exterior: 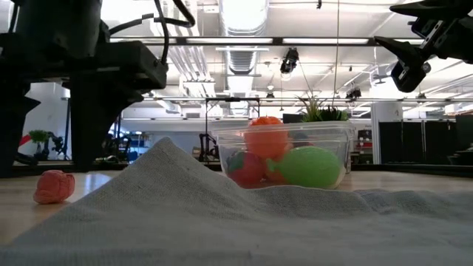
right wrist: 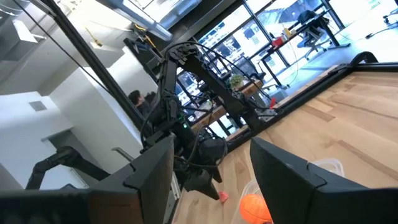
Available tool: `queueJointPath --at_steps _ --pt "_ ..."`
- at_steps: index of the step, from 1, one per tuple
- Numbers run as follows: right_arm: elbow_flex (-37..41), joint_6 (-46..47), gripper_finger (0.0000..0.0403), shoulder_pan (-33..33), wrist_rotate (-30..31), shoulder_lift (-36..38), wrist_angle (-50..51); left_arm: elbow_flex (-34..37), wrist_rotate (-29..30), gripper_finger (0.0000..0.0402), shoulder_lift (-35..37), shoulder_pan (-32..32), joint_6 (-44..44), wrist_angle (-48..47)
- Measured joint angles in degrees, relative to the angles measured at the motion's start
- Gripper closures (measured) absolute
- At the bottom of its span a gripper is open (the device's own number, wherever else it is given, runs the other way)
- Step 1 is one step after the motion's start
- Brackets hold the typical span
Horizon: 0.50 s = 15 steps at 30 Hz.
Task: Pick and placing Produce into tupperware
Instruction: Put the peach into the transparent container
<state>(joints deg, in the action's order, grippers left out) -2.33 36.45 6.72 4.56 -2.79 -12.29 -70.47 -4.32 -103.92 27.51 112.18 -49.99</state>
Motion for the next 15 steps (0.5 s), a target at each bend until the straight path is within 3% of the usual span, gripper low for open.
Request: queueJointPath --at_steps 15 --pt "0.0 0.0 0.0197 0.0 0.0 0.0 0.0 0.12 0.0 0.0138 -1.38 0.0 -0.04 1.88"
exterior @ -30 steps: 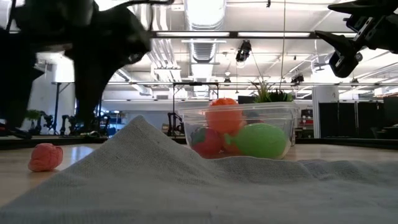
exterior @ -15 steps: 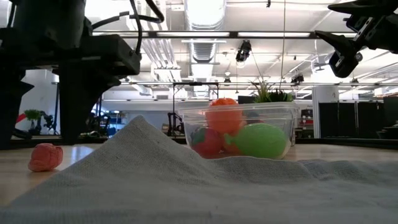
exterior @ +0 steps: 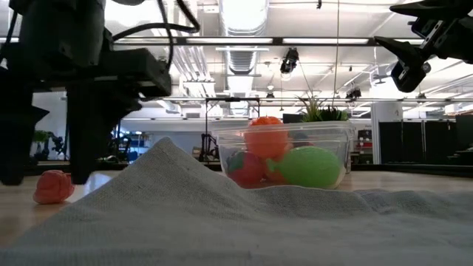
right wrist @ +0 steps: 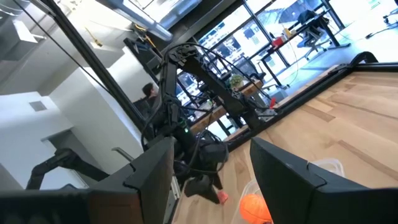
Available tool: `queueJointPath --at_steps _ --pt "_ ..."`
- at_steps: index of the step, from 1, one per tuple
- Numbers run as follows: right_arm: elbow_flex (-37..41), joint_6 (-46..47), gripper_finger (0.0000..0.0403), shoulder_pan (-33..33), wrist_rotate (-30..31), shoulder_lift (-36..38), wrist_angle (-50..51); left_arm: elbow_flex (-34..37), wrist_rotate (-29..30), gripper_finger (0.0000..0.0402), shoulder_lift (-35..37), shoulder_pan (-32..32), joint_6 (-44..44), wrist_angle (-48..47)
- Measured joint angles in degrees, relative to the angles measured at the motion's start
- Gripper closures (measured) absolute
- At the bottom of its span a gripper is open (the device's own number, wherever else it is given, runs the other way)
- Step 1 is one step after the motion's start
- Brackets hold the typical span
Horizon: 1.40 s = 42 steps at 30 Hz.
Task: Pick and placing Produce into tupperware
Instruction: Put the peach into the transparent container
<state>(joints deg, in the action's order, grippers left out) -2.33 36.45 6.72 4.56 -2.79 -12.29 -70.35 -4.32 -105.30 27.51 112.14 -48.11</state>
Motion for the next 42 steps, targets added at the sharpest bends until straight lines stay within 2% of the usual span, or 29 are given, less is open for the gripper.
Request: queueJointPath --at_steps 3,11,27,42 --pt "0.0 0.0 0.0197 0.02 0.01 0.0 0.0 -0.04 0.04 0.0139 -0.81 0.0 0.0 3.62" --pt "0.0 0.0 0.0197 0.01 0.0 -0.02 0.0 -0.23 -1.02 0.0144 -3.01 0.0 0.04 3.84" --pt "0.0 0.0 0.0197 0.0 0.0 0.0 0.0 -0.36 -1.28 0.0263 -3.47 0.04 0.02 3.51" --pt "0.0 0.0 0.0197 0.01 0.01 0.0 0.0 -0.59 0.29 0.0316 -3.47 -0.78 -1.68 1.68"
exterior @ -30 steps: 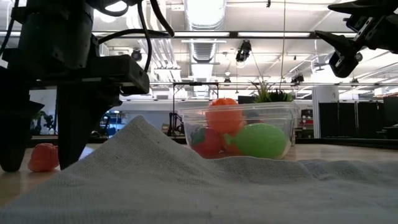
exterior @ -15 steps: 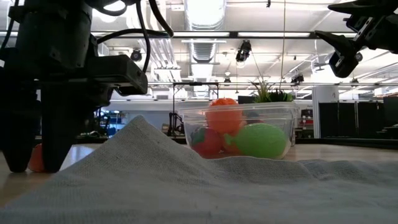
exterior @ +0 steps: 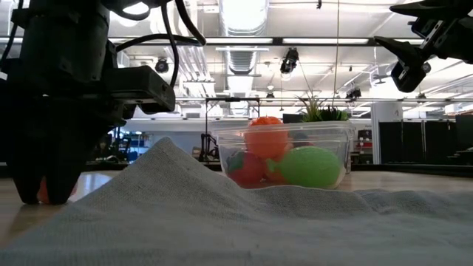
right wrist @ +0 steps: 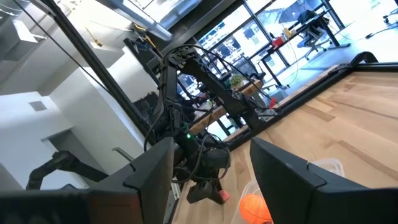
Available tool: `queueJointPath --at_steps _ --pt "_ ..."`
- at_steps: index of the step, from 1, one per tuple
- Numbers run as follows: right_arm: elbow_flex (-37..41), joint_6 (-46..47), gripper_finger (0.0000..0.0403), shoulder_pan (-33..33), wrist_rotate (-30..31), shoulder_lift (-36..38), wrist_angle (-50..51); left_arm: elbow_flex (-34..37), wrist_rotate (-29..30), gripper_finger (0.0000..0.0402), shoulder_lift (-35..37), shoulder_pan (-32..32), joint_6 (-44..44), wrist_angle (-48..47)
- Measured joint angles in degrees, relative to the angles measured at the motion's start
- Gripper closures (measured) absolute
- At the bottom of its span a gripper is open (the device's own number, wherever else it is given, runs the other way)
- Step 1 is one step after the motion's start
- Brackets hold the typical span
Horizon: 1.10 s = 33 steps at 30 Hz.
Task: Pick and placing Produce into tupperware
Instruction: Put the peach into the transparent container, then return to Home Position
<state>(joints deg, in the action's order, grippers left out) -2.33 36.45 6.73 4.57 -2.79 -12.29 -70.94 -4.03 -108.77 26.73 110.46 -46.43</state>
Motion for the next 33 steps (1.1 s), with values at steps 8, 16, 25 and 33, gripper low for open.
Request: queueJointPath --at_steps 8,16,25,33 --pt "0.0 0.0 0.0197 -0.01 -0.01 0.0 0.02 -2.47 9.91 0.0323 0.45 -0.24 -4.98 -1.33" --pt "0.0 0.0 0.0197 0.01 -0.01 0.0 0.01 -12.58 30.06 0.0323 2.21 -2.54 -36.22 4.22" --pt "0.0 0.0 0.0197 -0.01 -0.01 0.0 0.0 -13.85 28.78 0.0321 1.99 -12.12 -73.3 23.6" --pt "0.0 0.0 0.0197 0.0 -0.01 0.0 0.0 -13.84 17.5 0.0265 1.99 -18.75 -73.38 23.97"
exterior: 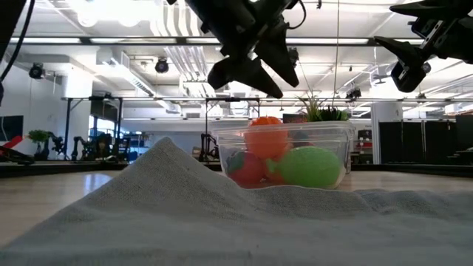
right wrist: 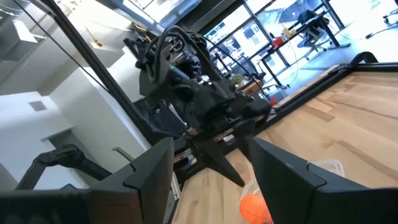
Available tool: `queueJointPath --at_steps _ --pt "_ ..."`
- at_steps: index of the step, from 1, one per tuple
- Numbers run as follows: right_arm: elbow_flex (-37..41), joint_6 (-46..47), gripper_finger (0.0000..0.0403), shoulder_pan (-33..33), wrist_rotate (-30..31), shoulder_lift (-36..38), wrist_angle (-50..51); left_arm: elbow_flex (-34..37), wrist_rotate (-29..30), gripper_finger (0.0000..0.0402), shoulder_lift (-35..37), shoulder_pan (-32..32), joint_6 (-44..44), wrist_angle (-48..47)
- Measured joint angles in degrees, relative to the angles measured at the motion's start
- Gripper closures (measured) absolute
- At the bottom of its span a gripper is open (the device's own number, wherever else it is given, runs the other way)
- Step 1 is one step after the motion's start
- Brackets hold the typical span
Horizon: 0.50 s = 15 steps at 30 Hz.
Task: Pick and placing Produce into tupperware
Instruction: Return to Home Position
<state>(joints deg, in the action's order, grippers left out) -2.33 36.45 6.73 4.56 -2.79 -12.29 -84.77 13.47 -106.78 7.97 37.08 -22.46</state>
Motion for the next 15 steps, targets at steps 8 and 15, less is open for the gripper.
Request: queueJointPath --at_steps 8,15 --pt "0.0 0.0 0.0197 -0.01 0.0 0.0 0.01 0.0 -0.15 0.0179 0.0 -0.26 0.36 -0.2" --pt "0.0 0.0 0.0197 -0.01 0.0 0.0 0.02 0.02 -4.07 0.0164 1.07 0.52 8.52 -0.91"
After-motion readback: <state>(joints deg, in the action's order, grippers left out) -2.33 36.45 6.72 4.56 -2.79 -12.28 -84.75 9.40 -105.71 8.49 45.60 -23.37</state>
